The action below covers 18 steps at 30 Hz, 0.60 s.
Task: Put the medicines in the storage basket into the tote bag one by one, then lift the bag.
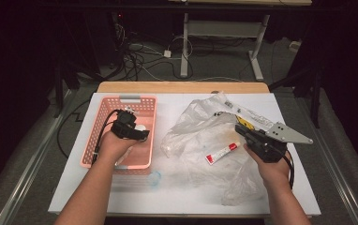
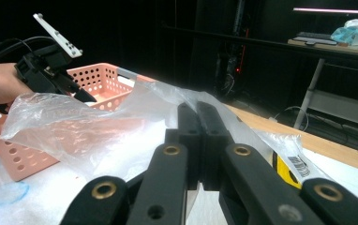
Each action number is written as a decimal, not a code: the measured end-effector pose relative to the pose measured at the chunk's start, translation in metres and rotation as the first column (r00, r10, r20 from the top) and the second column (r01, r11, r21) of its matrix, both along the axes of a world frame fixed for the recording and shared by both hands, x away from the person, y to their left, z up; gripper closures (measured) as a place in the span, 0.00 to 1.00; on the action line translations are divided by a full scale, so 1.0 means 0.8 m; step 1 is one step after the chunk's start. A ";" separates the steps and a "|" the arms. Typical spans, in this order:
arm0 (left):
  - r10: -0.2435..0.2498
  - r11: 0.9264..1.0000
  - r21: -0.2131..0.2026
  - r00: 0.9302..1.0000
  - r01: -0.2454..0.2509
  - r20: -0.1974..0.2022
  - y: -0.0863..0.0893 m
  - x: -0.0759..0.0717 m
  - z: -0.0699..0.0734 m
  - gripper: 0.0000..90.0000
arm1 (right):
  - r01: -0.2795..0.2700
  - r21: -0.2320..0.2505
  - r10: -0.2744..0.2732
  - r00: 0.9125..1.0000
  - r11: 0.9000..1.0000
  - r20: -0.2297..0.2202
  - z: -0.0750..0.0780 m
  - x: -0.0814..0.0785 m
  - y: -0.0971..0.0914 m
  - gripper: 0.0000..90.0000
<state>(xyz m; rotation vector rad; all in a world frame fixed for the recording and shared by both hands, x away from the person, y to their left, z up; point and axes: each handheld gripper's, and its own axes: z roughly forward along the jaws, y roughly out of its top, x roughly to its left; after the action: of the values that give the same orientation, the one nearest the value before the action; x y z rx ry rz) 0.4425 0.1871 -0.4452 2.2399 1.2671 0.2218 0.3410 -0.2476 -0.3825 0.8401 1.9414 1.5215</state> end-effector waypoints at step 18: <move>-0.019 0.999 0.038 1.000 0.020 -0.012 -0.004 0.001 -0.004 0.54 | -0.003 -0.007 0.003 1.000 1.000 -0.006 -0.002 0.000 0.002 1.00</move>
<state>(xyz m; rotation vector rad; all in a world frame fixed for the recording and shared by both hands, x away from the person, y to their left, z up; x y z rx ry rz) 0.4433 0.1835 -0.4486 2.2880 1.2564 0.2271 0.3407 -0.2464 -0.3840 0.8399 1.9514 1.5153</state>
